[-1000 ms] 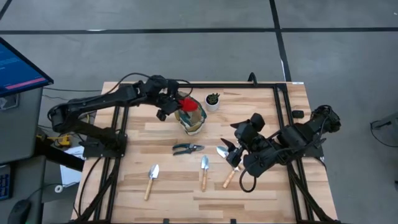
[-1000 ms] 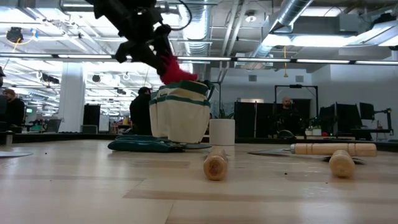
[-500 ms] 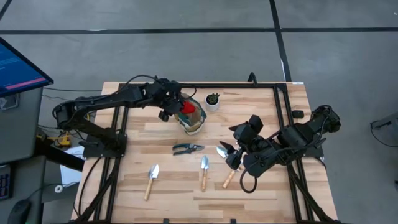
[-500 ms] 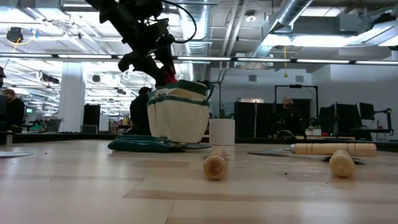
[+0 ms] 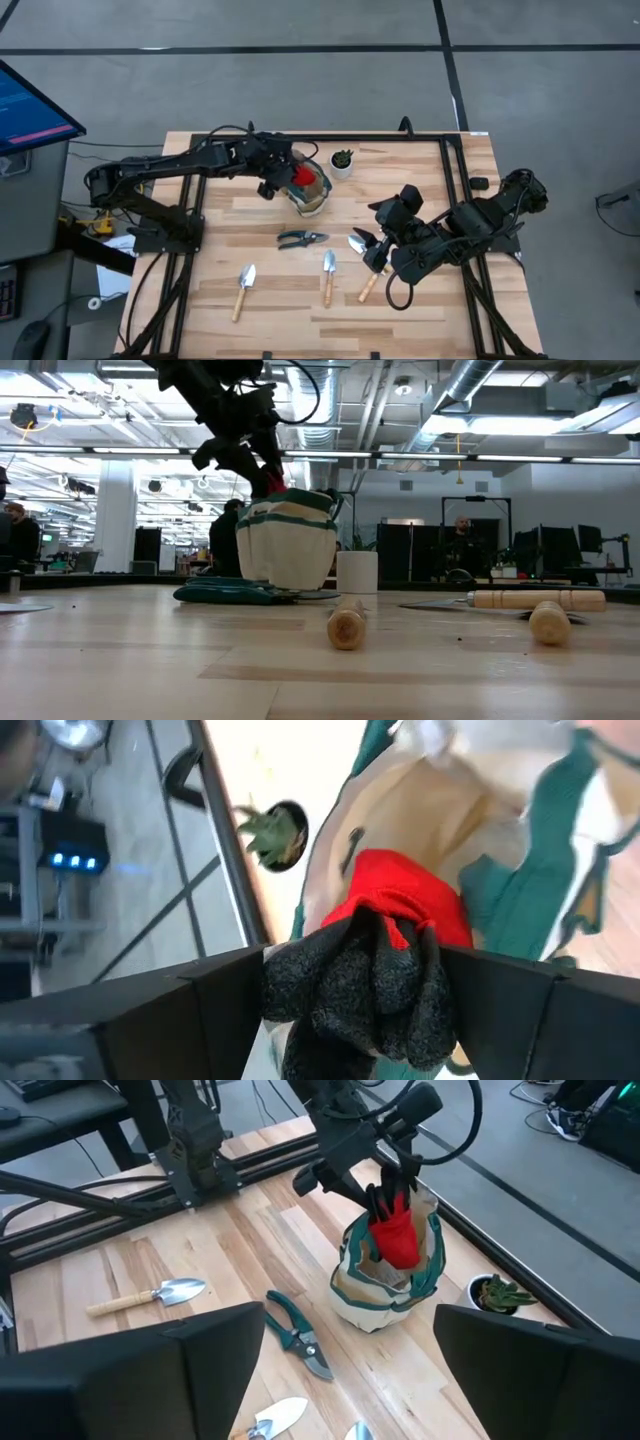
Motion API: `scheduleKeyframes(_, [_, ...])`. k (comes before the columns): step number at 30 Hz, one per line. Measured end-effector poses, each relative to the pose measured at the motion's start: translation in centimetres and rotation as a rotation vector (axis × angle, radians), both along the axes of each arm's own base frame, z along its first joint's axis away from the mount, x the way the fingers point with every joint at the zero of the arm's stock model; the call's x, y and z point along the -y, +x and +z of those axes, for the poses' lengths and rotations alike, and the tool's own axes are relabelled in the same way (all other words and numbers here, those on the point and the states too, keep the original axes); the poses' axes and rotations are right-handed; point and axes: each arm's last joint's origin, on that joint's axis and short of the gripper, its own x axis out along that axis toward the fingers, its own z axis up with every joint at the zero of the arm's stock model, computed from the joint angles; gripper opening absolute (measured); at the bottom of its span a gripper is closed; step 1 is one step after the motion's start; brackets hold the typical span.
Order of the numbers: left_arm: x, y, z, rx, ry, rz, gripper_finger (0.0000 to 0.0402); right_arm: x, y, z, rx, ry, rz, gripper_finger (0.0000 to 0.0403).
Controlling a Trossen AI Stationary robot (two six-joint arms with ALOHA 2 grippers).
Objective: Pick & Place Garden tools in Gardening bag
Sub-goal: Put the red gloves into the white gardening bag
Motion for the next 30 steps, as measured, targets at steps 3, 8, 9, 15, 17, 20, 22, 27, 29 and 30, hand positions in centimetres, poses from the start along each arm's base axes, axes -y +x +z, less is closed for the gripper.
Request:
scheduleKeyframes(3, [-0.1,0.0,0.0,0.015,-0.009,0.052,0.0255,0.1,0.0,0.0,0.002,0.003,-0.005,0.0307])
scheduleKeyframes(8, [-0.1,0.0,0.1,0.042,-0.044,0.095,0.0255,0.6,0.3,0.0,-0.003,0.013,-0.019,0.0347])
scheduleKeyframes(9, [0.0,0.1,0.1,0.046,-0.048,0.096,0.0255,0.8,0.4,0.0,-0.006,0.018,-0.021,0.0355])
scheduleKeyframes(15, [0.3,0.6,0.5,0.096,-0.015,0.062,0.0255,1.4,0.8,-0.1,-0.023,0.031,-0.024,0.0386])
scheduleKeyframes(17, [0.4,0.8,0.7,0.119,-0.015,0.062,0.0255,1.4,0.8,-0.1,-0.028,0.023,-0.018,0.0390])
scheduleKeyframes(20, [0.8,0.9,0.7,0.137,-0.042,0.073,0.0255,1.4,0.8,-0.1,-0.034,0.015,-0.011,0.0393])
scheduleKeyframes(22, [1.1,1.0,0.7,0.142,-0.049,0.069,0.0255,1.4,0.7,-0.1,-0.035,0.013,-0.009,0.0393])
scheduleKeyframes(27, [1.3,1.1,0.7,0.153,-0.091,0.022,0.0257,1.3,0.7,-0.1,-0.045,0.005,0.004,0.0393])
scheduleKeyframes(29, [1.3,1.1,0.7,0.159,-0.102,0.030,0.0266,1.3,0.7,-0.1,-0.054,0.008,0.014,0.0393])
scheduleKeyframes(30, [1.3,1.1,0.7,0.163,-0.109,0.037,0.0273,1.3,0.8,-0.1,-0.055,0.009,0.015,0.0393])
